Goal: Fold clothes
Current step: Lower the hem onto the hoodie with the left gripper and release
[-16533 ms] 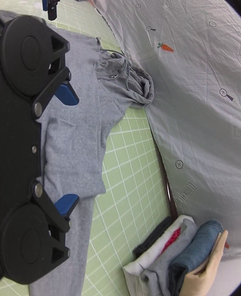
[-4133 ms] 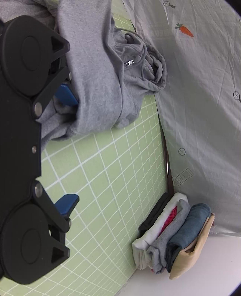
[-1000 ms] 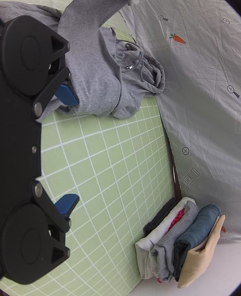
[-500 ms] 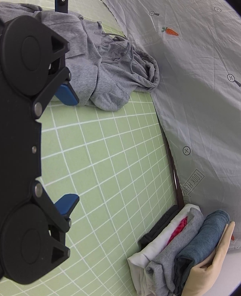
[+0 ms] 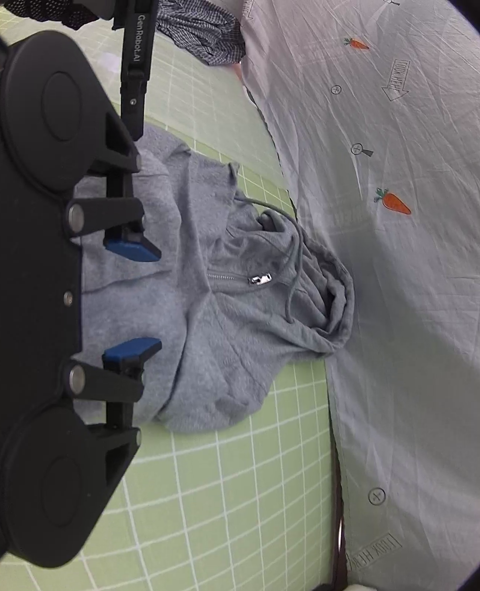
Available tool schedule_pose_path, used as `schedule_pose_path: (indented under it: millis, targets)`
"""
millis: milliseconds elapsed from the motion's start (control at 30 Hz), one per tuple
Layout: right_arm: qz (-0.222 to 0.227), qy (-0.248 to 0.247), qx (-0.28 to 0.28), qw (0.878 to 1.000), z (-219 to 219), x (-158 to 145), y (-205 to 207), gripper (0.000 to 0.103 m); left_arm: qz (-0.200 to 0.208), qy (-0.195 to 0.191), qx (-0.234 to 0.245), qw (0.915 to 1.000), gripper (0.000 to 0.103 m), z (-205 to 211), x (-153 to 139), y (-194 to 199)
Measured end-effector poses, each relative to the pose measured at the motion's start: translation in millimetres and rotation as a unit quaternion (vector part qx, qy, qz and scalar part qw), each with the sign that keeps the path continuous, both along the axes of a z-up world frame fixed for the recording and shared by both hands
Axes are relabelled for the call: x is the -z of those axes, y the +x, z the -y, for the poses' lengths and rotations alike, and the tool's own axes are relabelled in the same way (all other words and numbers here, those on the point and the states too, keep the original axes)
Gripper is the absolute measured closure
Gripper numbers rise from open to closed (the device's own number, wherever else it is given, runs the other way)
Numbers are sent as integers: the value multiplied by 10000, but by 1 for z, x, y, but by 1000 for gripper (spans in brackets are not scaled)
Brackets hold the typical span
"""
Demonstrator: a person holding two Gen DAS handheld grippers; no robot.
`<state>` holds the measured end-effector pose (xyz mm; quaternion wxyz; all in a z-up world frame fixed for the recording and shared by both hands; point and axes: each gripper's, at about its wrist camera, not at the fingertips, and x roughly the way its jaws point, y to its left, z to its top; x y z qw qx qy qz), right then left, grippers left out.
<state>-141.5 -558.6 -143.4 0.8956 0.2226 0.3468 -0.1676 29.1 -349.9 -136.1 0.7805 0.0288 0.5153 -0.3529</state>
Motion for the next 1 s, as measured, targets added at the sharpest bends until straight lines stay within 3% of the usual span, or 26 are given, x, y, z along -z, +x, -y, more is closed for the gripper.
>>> schedule_pose_path:
  millis: [100,400,467,500,600,767,833,900,1000]
  targets:
    - [-67,247,-228,9994,-6,10,13,56,28,54,40,10000,72,2,4,1]
    - [-290,209,-597,9976,-20,22,36,49,-15,4,-47,10000,77,-1,13,6]
    - [-174,381,-605,9973,-16,21,35,76,32,29,-87,10000,83,0,12,5]
    - [-159,460,-614,9969,-14,21,34,99,52,34,-112,9999,87,-1,12,5]
    - [68,333,-512,9981,-11,8,26,100,92,-91,-207,9997,95,-5,6,5]
    - [617,1,289,9977,9,-35,-11,100,294,-294,-470,9980,96,-16,-11,8]
    - [636,-117,713,9954,21,-44,-28,100,312,-371,-585,9971,96,-21,-16,12]
    - [498,-162,999,9936,32,-42,-40,100,313,-335,-684,9966,97,-21,-15,16]
    - [-319,-317,1304,9904,40,-17,-39,98,388,26,-885,9953,96,-19,-9,22]
